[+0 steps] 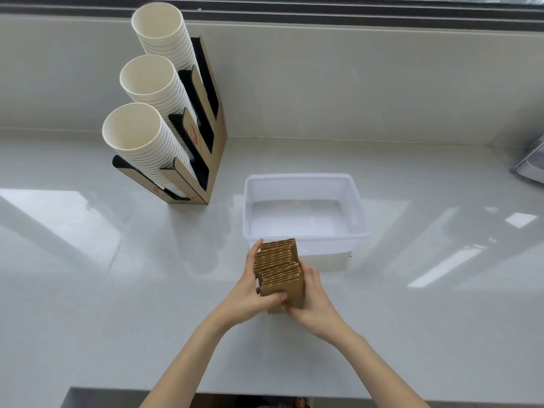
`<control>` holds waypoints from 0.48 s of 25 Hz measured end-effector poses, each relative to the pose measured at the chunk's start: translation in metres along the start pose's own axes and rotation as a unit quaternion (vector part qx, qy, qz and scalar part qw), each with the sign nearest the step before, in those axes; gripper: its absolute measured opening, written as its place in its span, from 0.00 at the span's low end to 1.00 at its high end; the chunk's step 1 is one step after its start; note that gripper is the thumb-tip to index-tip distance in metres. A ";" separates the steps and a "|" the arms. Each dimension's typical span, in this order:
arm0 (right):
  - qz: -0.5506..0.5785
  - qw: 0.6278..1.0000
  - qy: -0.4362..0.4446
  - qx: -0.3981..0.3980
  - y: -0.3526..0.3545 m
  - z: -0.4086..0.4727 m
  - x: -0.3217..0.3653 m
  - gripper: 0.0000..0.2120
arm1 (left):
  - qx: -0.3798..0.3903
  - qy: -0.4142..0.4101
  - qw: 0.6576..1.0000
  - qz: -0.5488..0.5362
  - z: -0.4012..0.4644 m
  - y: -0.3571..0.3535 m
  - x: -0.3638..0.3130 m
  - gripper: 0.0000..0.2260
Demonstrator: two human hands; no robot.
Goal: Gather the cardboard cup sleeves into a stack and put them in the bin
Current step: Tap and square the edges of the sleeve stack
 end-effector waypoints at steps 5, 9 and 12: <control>-0.008 1.000 -0.026 0.007 -0.006 -0.002 0.003 0.43 | -0.012 -0.011 1.000 -0.005 -0.003 -0.009 -0.007 0.43; -0.022 0.999 -0.025 0.019 -0.003 -0.002 -0.001 0.43 | -0.029 -0.018 0.999 0.015 -0.001 -0.001 -0.005 0.42; -0.036 0.999 -0.017 0.023 -0.002 -0.001 -0.002 0.42 | -0.028 -0.015 0.998 0.062 0.003 0.005 -0.007 0.32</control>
Point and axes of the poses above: each hand's wrist, its own z-axis towards the middle knuckle, its own y-axis out of the back of the hand, x = y × z, the point moved 2 cm from there along z, towards the middle knuckle, and after that the axes turned 11 degrees about -x, right-handed, at the moved point
